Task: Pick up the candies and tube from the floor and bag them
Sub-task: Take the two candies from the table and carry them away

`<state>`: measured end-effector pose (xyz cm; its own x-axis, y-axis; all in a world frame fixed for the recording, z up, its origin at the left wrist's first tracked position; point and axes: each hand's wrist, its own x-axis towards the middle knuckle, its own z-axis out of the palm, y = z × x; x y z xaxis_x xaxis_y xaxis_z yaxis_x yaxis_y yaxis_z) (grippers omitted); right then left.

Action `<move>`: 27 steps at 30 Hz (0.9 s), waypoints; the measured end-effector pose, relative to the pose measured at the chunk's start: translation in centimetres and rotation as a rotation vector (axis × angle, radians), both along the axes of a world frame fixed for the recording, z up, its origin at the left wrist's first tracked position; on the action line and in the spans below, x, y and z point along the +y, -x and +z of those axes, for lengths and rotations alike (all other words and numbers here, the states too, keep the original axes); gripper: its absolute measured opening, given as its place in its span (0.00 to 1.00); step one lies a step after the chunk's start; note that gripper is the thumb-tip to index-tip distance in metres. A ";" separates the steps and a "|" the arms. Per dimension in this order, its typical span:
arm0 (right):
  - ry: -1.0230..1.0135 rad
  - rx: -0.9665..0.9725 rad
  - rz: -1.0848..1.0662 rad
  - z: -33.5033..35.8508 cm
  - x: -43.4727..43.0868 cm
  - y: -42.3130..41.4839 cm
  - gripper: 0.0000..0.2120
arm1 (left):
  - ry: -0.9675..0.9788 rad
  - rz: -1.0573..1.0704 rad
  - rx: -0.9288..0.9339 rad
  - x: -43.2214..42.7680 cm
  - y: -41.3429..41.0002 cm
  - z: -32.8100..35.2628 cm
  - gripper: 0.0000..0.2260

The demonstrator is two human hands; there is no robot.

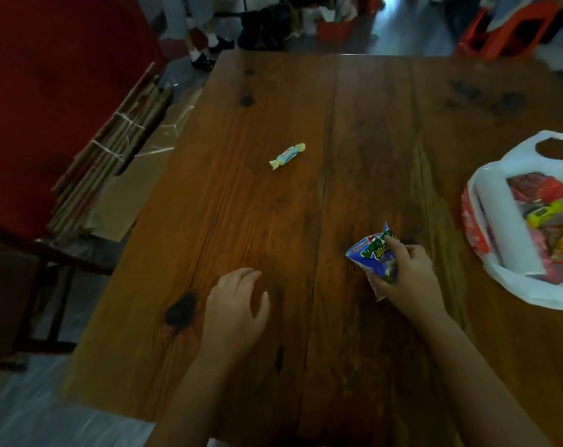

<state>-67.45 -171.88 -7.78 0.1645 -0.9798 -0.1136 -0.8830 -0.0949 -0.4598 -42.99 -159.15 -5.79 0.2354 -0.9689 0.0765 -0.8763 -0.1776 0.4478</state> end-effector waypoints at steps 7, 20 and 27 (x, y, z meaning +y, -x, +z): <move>0.043 -0.148 -0.079 0.9 -0.3 -3.0 0.32 | 0.087 -0.031 -0.016 -5.3 -4.8 -0.3 0.16; 0.162 -0.171 -0.247 1.4 -9.1 -10.1 0.30 | 0.054 0.043 0.067 -23.9 -6.2 -4.5 0.21; 0.161 -0.137 -0.323 0.3 -11.5 -10.2 0.30 | 0.003 0.025 0.080 -30.4 -6.0 -6.4 0.24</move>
<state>-57.21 -183.39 -7.50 -0.1525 -0.9872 0.0471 -0.8105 0.0976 -0.5776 -37.02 -189.56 -12.20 0.2650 -0.9625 0.0589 -0.8328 -0.1976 0.5170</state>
